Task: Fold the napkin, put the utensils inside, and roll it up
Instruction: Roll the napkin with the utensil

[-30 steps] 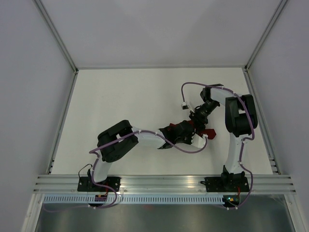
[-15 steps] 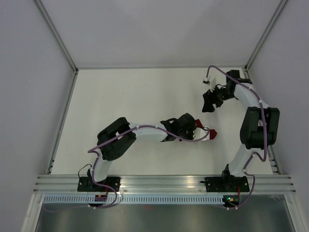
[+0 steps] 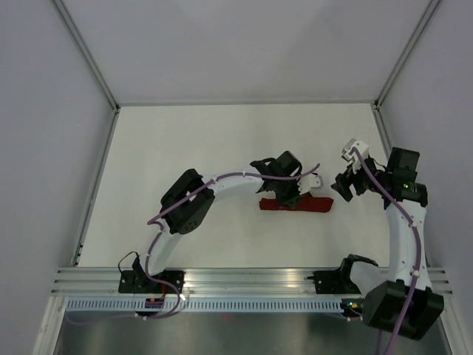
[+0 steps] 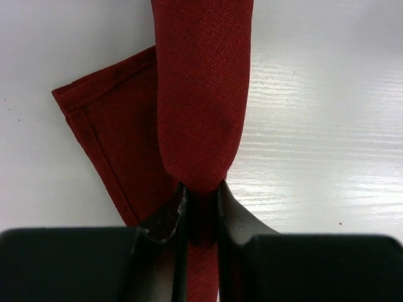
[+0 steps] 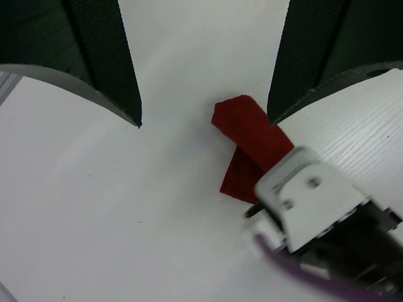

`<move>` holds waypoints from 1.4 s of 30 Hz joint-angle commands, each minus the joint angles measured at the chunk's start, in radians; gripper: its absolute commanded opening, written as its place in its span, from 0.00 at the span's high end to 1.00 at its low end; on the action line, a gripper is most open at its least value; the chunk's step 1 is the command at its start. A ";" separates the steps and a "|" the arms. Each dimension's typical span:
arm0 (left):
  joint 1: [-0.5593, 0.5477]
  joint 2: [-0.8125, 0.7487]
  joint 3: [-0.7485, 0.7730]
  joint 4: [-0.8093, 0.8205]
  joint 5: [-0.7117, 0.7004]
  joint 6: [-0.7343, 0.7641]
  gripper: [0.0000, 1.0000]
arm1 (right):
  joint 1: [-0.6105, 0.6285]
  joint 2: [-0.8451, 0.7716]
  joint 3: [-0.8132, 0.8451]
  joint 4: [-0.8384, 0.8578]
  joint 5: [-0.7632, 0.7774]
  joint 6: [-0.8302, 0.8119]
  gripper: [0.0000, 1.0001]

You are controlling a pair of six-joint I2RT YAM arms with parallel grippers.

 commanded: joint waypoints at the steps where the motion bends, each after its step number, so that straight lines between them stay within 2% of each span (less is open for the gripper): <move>1: 0.037 0.112 0.060 -0.223 0.124 -0.150 0.90 | 0.010 -0.112 -0.070 -0.044 -0.073 -0.174 0.14; 5: 0.083 0.181 0.135 -0.292 0.193 -0.197 0.88 | 0.117 -0.103 -0.094 -0.133 -0.036 -0.271 0.14; 8: 0.108 0.205 0.174 -0.321 0.223 -0.207 0.87 | 0.191 -0.078 -0.149 -0.104 0.037 -0.256 0.15; 14: 0.132 0.265 0.240 -0.399 0.265 -0.202 0.84 | 0.433 -0.091 -0.353 0.185 0.239 -0.179 0.16; 15: 0.138 0.273 0.247 -0.408 0.279 -0.203 0.84 | 0.458 -0.098 -0.395 0.284 0.277 -0.164 0.16; 20: 0.149 0.297 0.270 -0.431 0.306 -0.210 0.83 | 0.527 -0.108 -0.476 0.449 0.369 -0.127 0.14; 31: 0.166 0.322 0.301 -0.453 0.340 -0.213 0.79 | 0.668 0.064 -0.522 0.604 0.512 -0.134 0.17; 34: 0.171 0.325 0.310 -0.456 0.352 -0.217 0.75 | 0.685 0.106 -0.519 0.620 0.523 -0.139 0.28; 35: 0.171 0.325 0.312 -0.456 0.357 -0.220 0.64 | 0.685 0.113 -0.518 0.618 0.526 -0.140 0.42; 36: 0.171 0.322 0.315 -0.454 0.357 -0.225 0.62 | 0.685 0.118 -0.516 0.617 0.527 -0.140 0.48; 39: 0.172 0.302 0.323 -0.441 0.374 -0.246 0.51 | 0.687 0.129 -0.507 0.609 0.529 -0.145 0.56; 42: 0.180 0.232 0.269 -0.340 0.357 -0.315 0.48 | 0.687 0.144 -0.486 0.574 0.523 -0.148 0.61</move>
